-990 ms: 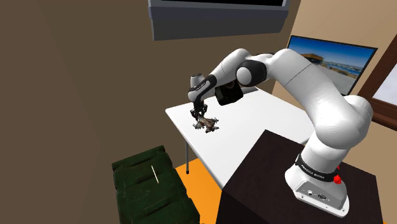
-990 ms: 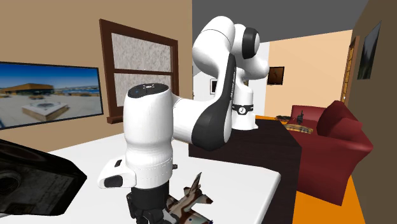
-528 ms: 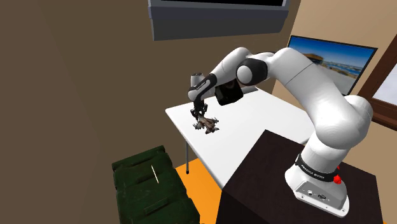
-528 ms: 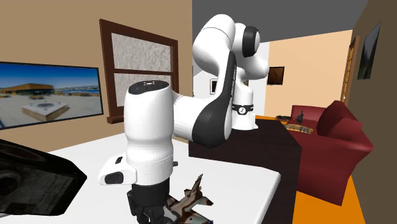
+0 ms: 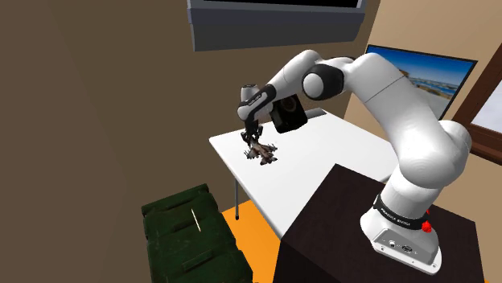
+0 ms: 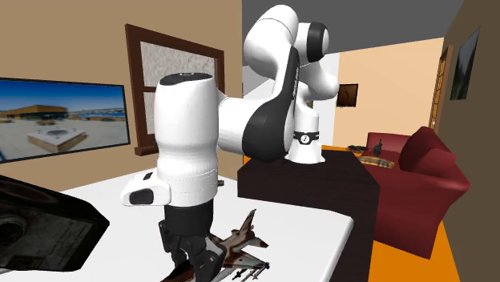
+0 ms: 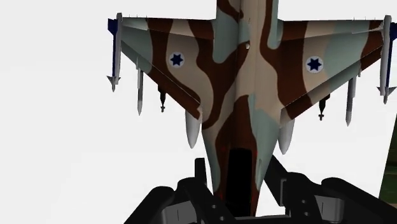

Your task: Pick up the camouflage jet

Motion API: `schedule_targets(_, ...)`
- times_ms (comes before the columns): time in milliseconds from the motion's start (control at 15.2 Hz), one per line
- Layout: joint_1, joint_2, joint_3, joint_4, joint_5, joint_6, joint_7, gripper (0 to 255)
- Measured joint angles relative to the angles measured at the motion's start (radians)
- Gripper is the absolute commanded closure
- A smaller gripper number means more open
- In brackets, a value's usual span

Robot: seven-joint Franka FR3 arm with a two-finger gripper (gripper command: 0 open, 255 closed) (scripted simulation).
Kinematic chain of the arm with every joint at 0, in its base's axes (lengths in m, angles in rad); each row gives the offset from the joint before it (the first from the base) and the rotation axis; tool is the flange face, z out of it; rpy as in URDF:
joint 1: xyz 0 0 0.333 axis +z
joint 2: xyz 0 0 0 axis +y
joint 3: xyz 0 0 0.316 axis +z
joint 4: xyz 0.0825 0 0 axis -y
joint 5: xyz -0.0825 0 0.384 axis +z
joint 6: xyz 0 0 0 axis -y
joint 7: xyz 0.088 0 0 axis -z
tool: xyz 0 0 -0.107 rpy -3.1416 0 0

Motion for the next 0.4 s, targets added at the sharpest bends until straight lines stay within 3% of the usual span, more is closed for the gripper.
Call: schedule_targets(396,0.001,-0.056,-0.002,-0.020,-0.001,-0.035,-0.004,255)
